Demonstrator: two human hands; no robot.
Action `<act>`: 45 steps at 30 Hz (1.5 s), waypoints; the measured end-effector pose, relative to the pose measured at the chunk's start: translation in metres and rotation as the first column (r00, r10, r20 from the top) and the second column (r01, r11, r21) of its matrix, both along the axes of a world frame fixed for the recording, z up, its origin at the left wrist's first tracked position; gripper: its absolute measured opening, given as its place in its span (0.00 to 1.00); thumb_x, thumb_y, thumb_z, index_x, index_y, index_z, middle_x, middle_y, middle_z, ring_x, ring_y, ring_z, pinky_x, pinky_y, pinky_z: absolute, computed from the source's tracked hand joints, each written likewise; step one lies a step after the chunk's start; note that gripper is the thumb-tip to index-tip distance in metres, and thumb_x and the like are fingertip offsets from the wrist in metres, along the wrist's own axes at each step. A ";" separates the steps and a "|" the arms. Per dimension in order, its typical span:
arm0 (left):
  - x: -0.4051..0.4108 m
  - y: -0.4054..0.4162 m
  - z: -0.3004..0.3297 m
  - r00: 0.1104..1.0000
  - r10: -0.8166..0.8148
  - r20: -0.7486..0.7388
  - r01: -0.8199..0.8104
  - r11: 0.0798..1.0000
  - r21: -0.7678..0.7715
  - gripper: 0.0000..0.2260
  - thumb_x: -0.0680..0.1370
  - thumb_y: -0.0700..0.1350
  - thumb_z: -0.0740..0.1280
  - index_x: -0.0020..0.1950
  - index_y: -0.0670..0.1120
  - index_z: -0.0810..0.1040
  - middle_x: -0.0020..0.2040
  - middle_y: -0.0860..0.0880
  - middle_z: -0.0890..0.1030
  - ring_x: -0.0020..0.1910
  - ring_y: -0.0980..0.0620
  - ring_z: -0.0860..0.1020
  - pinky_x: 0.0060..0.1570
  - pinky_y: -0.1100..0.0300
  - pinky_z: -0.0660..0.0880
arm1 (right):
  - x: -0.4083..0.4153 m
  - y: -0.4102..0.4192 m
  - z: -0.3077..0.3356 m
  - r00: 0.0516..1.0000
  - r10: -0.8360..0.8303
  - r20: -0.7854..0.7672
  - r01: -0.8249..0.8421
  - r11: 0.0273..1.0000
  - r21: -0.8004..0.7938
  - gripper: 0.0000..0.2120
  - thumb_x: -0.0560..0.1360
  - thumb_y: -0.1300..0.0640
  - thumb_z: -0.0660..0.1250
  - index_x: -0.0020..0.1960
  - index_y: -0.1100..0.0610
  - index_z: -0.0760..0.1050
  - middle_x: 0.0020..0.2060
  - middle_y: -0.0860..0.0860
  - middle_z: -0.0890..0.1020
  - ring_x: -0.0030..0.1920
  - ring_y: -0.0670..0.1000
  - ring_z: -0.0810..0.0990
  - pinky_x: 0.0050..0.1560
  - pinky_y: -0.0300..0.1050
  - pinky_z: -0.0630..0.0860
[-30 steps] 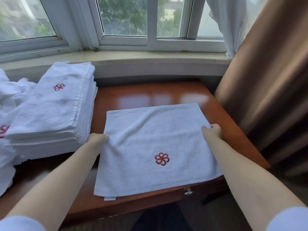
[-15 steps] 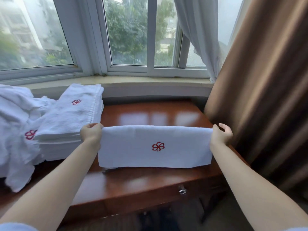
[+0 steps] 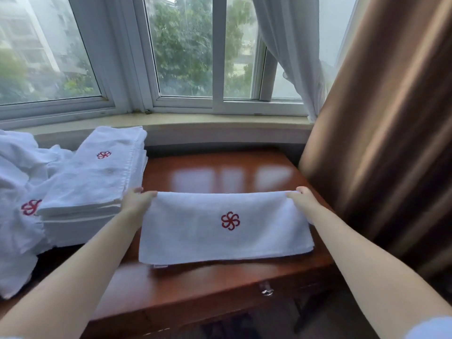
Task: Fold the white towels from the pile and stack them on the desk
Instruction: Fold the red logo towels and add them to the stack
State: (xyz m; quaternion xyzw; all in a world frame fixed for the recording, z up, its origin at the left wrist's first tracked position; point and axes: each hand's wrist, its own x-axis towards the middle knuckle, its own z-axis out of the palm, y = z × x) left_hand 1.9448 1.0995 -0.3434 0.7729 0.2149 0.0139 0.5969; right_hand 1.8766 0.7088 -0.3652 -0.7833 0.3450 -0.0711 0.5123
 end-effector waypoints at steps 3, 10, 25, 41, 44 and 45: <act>0.005 -0.007 -0.044 0.971 -0.143 -0.190 0.166 0.980 0.109 0.34 0.76 0.41 0.70 0.77 0.39 0.57 0.74 0.39 0.64 0.70 0.40 0.67 0.65 0.50 0.66 | 0.004 -0.003 -0.041 0.950 0.115 -0.290 -0.142 0.987 -0.076 0.28 0.77 0.52 0.65 0.73 0.58 0.61 0.70 0.57 0.67 0.69 0.59 0.66 0.66 0.52 0.67; 0.008 0.001 -0.092 0.949 -0.110 -0.294 0.220 0.902 0.371 0.26 0.74 0.43 0.70 0.68 0.37 0.66 0.62 0.37 0.74 0.59 0.37 0.74 0.53 0.52 0.71 | -0.001 -0.001 -0.070 0.943 -0.104 -0.315 -0.005 0.945 -0.326 0.28 0.75 0.42 0.64 0.68 0.59 0.69 0.65 0.59 0.71 0.65 0.62 0.69 0.64 0.53 0.69; -0.028 -0.021 -0.047 0.947 -0.233 -0.222 0.224 0.972 -0.067 0.09 0.73 0.38 0.68 0.53 0.41 0.76 0.41 0.45 0.80 0.39 0.46 0.79 0.38 0.58 0.74 | -0.031 0.030 -0.032 0.999 -0.013 -0.053 0.004 0.985 -0.170 0.05 0.75 0.58 0.61 0.49 0.59 0.71 0.45 0.55 0.77 0.43 0.56 0.75 0.40 0.44 0.70; -0.061 0.012 0.068 0.989 -0.038 0.146 0.089 0.927 -0.365 0.13 0.76 0.46 0.66 0.57 0.41 0.77 0.46 0.45 0.79 0.43 0.45 0.79 0.42 0.55 0.76 | 0.000 0.172 0.099 0.833 0.145 0.534 -0.180 0.984 0.013 0.05 0.73 0.61 0.67 0.40 0.59 0.73 0.31 0.47 0.74 0.35 0.49 0.71 0.34 0.41 0.67; -0.058 0.026 0.080 0.984 0.033 0.173 0.030 0.938 -0.347 0.16 0.76 0.47 0.66 0.59 0.39 0.77 0.51 0.41 0.80 0.50 0.41 0.79 0.49 0.50 0.77 | 0.016 0.197 0.111 0.824 0.135 0.550 -0.260 0.953 0.156 0.04 0.73 0.62 0.66 0.41 0.62 0.74 0.33 0.49 0.74 0.36 0.51 0.71 0.37 0.42 0.68; -0.058 0.031 0.085 0.982 0.048 0.181 0.018 0.939 -0.342 0.17 0.76 0.47 0.65 0.60 0.39 0.77 0.52 0.40 0.80 0.51 0.40 0.79 0.52 0.47 0.76 | 0.023 0.206 0.116 0.823 0.132 0.553 -0.288 0.936 0.205 0.04 0.73 0.63 0.66 0.40 0.60 0.74 0.32 0.49 0.73 0.37 0.51 0.71 0.38 0.42 0.68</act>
